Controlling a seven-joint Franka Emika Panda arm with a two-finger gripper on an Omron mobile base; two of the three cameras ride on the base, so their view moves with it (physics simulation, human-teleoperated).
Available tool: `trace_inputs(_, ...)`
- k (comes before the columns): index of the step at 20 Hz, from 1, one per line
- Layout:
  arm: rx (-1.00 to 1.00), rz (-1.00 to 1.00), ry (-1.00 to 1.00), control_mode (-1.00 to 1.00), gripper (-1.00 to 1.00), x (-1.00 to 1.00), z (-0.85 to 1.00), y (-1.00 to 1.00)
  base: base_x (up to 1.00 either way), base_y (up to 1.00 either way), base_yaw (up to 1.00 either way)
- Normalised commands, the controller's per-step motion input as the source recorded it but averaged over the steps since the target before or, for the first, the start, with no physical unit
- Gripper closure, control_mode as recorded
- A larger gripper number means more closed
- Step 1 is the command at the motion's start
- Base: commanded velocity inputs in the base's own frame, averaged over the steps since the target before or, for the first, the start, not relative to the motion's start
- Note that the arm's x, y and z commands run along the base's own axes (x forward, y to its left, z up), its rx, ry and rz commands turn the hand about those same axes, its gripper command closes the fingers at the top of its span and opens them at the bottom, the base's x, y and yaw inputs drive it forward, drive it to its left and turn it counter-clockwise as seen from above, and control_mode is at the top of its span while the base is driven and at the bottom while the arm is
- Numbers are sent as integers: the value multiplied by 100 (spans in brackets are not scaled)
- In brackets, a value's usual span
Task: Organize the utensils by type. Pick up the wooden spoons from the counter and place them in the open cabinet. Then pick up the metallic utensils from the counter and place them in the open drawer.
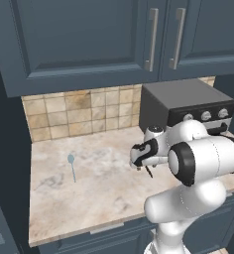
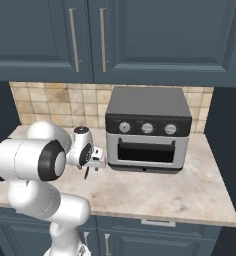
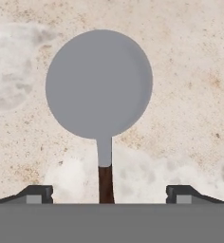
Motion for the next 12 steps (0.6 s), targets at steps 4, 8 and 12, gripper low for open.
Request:
trace_inputs(4, 0, 0, 0, -100, -100, -22, -38, 0, 0, 0, 0)
trace_inputs(8, 0, -2, 0, -100, -100, -27, -39, 0, 0, 0, 0)
trace_inputs(12, 0, -3, 0, -100, 100, -29, -43, 1, 0, 0, 0)
